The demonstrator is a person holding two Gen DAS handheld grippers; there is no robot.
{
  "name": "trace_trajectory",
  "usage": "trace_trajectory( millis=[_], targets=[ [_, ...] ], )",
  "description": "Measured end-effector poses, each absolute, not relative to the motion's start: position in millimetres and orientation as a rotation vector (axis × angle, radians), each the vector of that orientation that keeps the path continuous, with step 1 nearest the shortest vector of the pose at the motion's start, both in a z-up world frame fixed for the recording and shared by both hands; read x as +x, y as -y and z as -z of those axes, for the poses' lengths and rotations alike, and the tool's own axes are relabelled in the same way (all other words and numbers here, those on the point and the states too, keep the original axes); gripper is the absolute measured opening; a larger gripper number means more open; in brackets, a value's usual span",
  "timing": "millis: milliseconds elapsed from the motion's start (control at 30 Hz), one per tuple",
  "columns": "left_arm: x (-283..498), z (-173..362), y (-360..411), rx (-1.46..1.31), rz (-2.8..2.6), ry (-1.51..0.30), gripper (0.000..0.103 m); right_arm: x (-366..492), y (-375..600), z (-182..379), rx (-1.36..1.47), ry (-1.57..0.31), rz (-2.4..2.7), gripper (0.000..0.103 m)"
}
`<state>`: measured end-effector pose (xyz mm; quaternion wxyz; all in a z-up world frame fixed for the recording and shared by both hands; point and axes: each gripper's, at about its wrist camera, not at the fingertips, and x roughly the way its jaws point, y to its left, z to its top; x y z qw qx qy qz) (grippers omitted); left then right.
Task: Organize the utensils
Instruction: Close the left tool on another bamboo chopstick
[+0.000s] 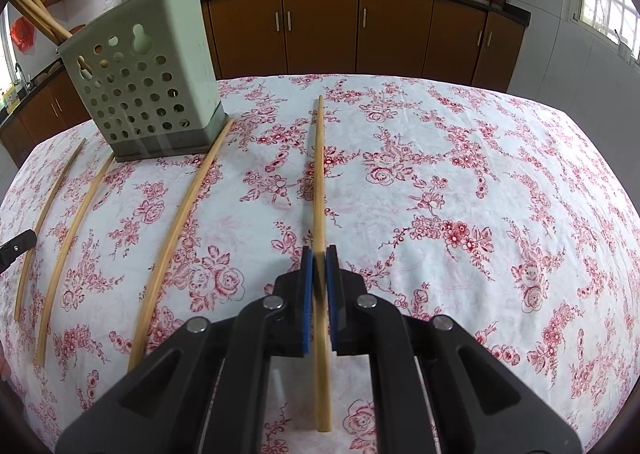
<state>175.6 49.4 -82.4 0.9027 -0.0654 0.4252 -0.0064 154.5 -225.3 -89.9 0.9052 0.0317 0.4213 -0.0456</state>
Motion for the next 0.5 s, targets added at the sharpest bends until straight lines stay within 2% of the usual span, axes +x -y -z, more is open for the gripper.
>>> trace_trajectory(
  millis=[500],
  targets=[
    [179.9, 83.2, -42.7, -0.128, 0.01, -0.882, 0.009, 156.1, 227.6, 90.8, 0.08, -0.869, 0.088, 0.008]
  ],
)
